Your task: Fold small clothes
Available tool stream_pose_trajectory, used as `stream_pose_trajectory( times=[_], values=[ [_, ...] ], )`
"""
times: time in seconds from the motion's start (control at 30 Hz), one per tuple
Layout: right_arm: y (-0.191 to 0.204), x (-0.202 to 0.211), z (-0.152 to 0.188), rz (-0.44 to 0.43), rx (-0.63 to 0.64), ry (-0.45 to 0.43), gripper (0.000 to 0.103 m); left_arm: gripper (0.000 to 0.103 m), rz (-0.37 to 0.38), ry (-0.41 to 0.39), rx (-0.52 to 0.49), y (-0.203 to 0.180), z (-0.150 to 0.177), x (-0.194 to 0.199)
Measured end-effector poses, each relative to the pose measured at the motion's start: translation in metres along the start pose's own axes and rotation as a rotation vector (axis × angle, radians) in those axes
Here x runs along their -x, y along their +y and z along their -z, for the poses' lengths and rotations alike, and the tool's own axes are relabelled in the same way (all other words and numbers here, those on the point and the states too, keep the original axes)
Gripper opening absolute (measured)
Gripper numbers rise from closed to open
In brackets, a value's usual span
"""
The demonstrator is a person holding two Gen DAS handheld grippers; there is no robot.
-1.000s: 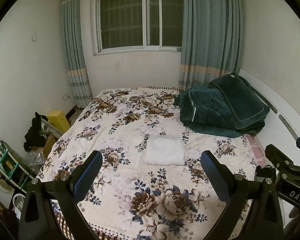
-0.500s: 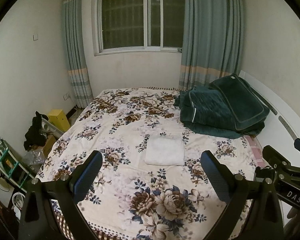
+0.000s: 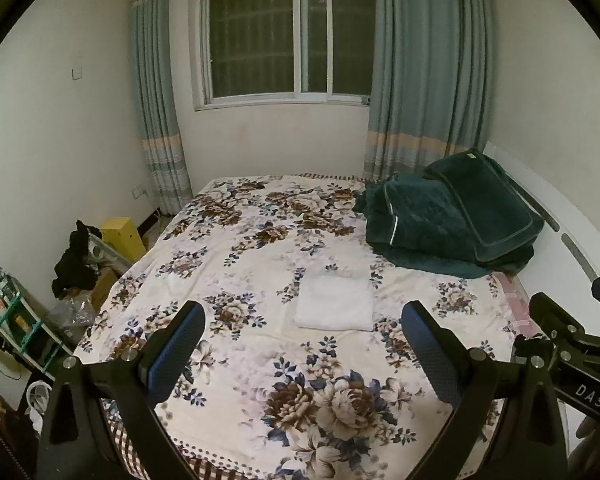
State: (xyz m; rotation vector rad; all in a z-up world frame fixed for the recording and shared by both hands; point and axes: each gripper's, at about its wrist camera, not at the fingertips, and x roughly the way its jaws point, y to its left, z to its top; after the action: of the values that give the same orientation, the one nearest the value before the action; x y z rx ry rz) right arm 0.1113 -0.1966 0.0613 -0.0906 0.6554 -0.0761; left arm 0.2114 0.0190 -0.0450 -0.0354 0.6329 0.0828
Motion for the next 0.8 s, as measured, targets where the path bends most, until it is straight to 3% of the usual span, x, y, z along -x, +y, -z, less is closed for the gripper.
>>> stream_pose_trajectory(
  times=[0.8],
  values=[
    [0.0011,0.0011,0.002,-0.001,-0.001,0.001,0.103,0.1,-0.011,-0.007,0.001,0.0007,-0.0018,0.0006]
  ],
)
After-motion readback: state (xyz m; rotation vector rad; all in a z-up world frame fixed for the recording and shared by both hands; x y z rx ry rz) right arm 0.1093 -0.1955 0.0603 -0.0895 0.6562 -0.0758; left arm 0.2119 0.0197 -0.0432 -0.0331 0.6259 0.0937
